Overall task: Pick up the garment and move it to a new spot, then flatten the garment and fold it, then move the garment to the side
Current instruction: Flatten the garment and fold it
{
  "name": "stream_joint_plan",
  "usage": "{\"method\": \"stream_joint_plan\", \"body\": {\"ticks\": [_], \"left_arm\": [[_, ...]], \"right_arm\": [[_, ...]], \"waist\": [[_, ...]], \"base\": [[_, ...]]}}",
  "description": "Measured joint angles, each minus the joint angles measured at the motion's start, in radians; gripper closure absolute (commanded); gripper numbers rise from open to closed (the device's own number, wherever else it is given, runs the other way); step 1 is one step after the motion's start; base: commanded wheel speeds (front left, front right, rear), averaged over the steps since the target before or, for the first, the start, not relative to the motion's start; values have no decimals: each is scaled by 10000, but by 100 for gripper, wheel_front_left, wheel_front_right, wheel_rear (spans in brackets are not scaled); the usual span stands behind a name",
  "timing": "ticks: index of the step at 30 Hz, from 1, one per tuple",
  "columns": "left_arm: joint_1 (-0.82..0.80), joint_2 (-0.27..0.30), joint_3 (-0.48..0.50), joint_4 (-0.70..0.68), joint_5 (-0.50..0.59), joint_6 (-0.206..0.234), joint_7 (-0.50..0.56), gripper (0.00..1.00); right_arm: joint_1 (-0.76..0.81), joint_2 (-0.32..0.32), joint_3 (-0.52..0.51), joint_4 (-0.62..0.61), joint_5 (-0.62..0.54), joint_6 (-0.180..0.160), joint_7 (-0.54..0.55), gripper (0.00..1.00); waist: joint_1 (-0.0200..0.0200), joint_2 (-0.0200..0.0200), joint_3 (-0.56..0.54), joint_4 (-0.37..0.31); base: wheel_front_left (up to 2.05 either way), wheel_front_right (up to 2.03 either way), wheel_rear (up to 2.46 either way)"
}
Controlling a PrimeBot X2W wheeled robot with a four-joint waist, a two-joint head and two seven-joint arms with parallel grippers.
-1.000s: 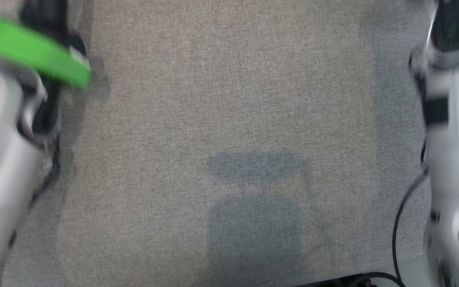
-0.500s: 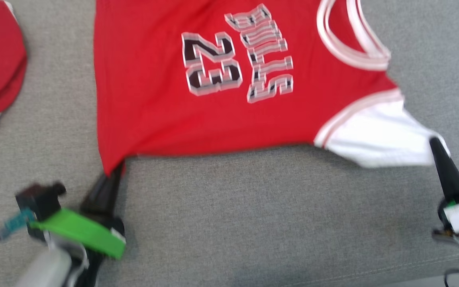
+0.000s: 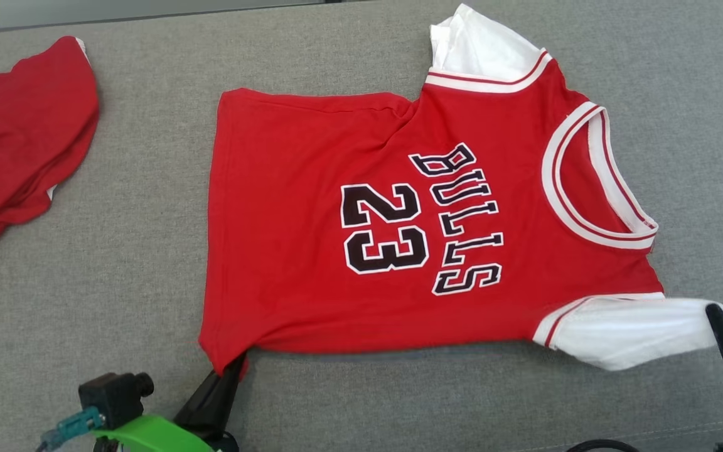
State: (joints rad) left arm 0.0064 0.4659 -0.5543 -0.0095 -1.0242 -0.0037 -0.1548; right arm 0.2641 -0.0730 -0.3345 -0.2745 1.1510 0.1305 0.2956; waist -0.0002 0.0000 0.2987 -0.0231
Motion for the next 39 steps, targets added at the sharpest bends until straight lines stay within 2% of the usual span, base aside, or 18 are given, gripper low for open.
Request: {"method": "stream_joint_plan", "body": {"ticks": [3, 5, 7, 9, 16, 23, 29, 36, 37, 38, 39], "left_arm": [[-336, 196, -73, -577, -167, 407, 897, 100], [-697, 349, -111, -965, -587, 679, 1900, 100], [-832, 479, -134, -1035, -585, 844, 2186, 100], [-1118, 692, -98, -1131, -673, 1085, 2715, 100], [-2380, 836, -155, -1062, -1384, 1592, 4589, 100], [-4029, 863, -387, -351, -2146, 1628, 6713, 100], [-5566, 1294, -552, 247, -2372, 1580, 8473, 100], [-6436, 1728, -807, 922, -2174, 1626, 9463, 100], [-6463, 1751, -848, 1003, -2121, 1639, 9463, 97], [-6479, 1760, -882, 1076, -2056, 1703, 9459, 61], [-6482, 1768, -920, 1139, -2015, 1779, 9457, 8]], "right_arm": [[-870, -21, 92, 105, -305, 0, 339, 100], [-1833, -48, 81, 504, -662, 0, 777, 100], [-2231, -44, 82, 677, -759, 0, 922, 100], [-3035, -35, 77, 1154, -1076, 0, 1193, 100], [-5152, 82, -132, 3156, -2592, 0, 1835, 100], [-6433, 159, 52, 4289, -3781, 0, 2422, 100], [-7542, 163, 673, 4915, -4531, 0, 2663, 100], [-8229, -54, 1873, 5471, -5056, 0, 2809, 100], [-8266, -128, 2094, 5490, -5145, 0, 2807, 73], [-8276, -209, 2324, 5482, -5248, 0, 2771, 8], [-8280, -301, 2550, 5453, -5311, 0, 2700, 0]], "waist": [[1, 0, -124, -86], [0, 0, -267, -159], [0, 0, -300, -188], [0, 0, -323, -268], [1, 0, -250, -263], [1, 0, 171, -129], [1, 0, 528, -288], [2, 0, 683, -809], [2, 0, 690, -875], [2, 0, 693, -933], [2, 0, 691, -981]], "base": [[0, 0, 0], [0, 0, 0], [0, 0, 0], [0, 0, 0], [0, 0, 0], [0, 0, 0], [0, 0, 0], [0, 0, 0], [0, 0, 0], [0, 0, 0], [0, 0, 0]]}}
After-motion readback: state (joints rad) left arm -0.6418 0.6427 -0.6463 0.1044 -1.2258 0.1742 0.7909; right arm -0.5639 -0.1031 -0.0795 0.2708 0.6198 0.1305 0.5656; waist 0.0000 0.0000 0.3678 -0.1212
